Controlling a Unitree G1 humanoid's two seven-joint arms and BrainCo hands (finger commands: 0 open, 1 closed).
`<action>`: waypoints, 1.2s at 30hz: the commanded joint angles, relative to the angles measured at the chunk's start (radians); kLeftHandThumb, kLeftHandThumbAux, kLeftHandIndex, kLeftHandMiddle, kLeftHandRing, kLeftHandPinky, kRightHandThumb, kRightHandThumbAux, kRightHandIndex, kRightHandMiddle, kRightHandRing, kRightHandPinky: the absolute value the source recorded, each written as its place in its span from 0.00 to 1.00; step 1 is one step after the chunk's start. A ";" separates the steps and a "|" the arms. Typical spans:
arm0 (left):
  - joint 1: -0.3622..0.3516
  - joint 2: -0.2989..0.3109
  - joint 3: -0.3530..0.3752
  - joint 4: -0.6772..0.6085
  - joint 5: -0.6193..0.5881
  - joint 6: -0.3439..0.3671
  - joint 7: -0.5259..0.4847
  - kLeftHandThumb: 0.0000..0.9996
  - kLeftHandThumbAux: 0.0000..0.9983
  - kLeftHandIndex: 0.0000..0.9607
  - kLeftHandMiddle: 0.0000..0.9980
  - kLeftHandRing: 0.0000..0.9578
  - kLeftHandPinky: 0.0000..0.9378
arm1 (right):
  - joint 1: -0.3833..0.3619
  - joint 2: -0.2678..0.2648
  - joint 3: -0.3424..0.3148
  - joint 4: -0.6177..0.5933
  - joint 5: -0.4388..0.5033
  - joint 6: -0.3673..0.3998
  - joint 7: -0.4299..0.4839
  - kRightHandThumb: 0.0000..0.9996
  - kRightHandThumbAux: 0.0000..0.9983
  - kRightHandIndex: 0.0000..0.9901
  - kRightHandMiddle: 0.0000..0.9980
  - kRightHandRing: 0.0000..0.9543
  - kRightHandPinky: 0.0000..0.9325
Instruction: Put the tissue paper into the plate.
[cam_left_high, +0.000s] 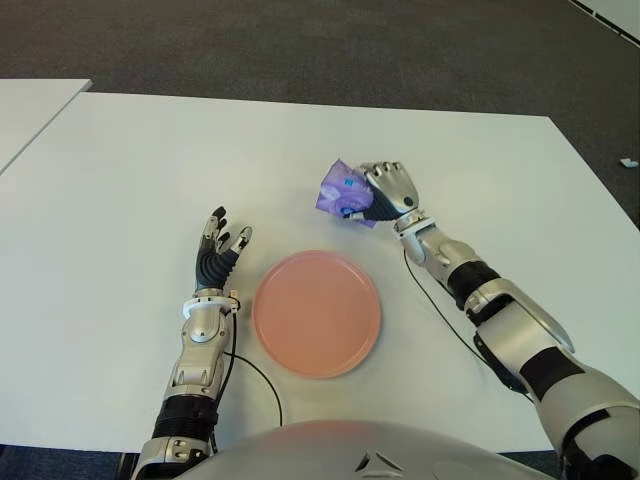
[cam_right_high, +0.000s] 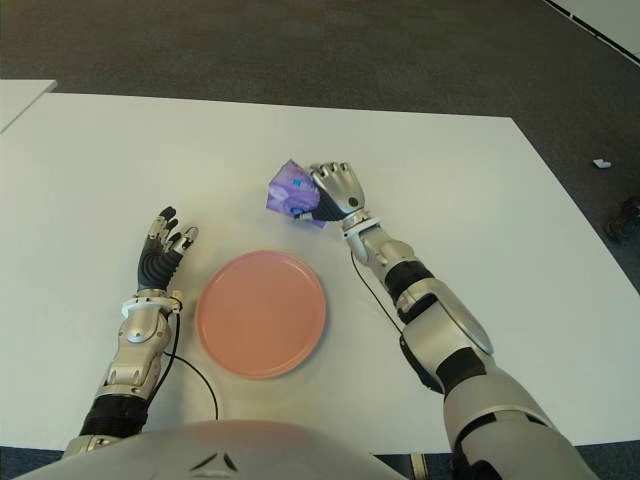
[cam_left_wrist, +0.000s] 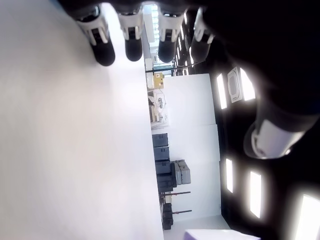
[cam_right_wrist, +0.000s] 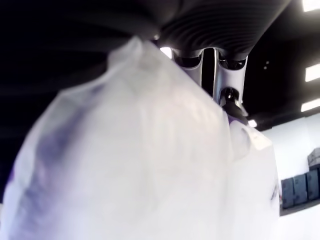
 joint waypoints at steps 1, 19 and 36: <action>0.036 -0.001 0.001 0.038 0.009 0.070 0.003 0.00 0.56 0.00 0.00 0.00 0.00 | 0.048 -0.029 -0.081 -0.166 0.060 -0.043 0.038 0.75 0.71 0.44 0.85 0.88 0.85; 0.051 -0.012 -0.004 0.035 0.003 0.035 -0.001 0.00 0.55 0.00 0.00 0.00 0.00 | 0.306 -0.014 -0.272 -0.832 0.090 0.011 0.256 0.74 0.71 0.44 0.85 0.89 0.91; 0.058 -0.014 -0.008 0.031 0.004 0.023 -0.001 0.01 0.57 0.00 0.00 0.00 0.00 | 0.512 -0.020 -0.290 -1.064 0.162 -0.110 0.481 0.74 0.71 0.44 0.85 0.89 0.92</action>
